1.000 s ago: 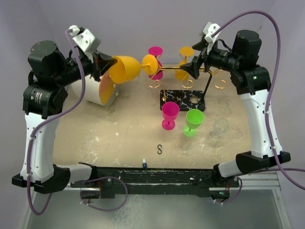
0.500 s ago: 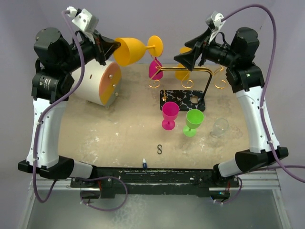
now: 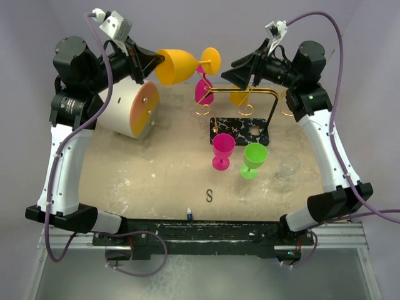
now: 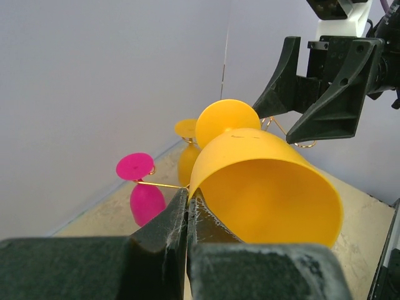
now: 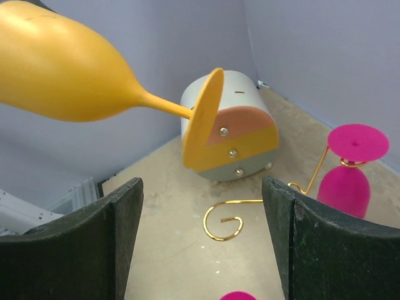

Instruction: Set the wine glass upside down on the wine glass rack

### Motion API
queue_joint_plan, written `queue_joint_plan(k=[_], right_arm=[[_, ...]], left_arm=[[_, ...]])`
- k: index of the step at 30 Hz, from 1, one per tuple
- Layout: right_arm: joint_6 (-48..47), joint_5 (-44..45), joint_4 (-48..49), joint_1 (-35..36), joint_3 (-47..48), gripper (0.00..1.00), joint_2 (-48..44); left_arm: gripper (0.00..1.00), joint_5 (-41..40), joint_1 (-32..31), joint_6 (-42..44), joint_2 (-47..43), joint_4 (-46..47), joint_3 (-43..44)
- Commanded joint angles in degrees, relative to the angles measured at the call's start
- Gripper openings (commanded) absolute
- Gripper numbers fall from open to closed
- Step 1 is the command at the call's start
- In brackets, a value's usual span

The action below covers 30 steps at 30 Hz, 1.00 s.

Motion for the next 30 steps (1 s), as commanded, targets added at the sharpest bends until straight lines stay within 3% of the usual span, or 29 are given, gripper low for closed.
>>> queue_joint_plan(k=[1, 14, 25, 30], right_arm=[[4.3, -0.5, 6.1, 1.8, 0.2, 0.78, -0.7], [2.7, 7.7, 2.8, 3.8, 3.4, 0.54, 1.6], [3.6, 9.0, 2.4, 6.0, 5.1, 0.45, 3.7], [4.0, 10.3, 2.0, 6.2, 5.7, 0.27, 4.3]], left_arm=[[0.00, 1.7, 0.2, -2.6, -0.4, 5.4, -1.0], [0.00, 1.1, 0.2, -1.8, -1.3, 6.1, -2.6], [0.00, 0.5, 0.2, -0.5, -0.7, 6.1, -2.8], [0.00, 0.1, -0.1, 0.4, -0.5, 5.9, -3.0]])
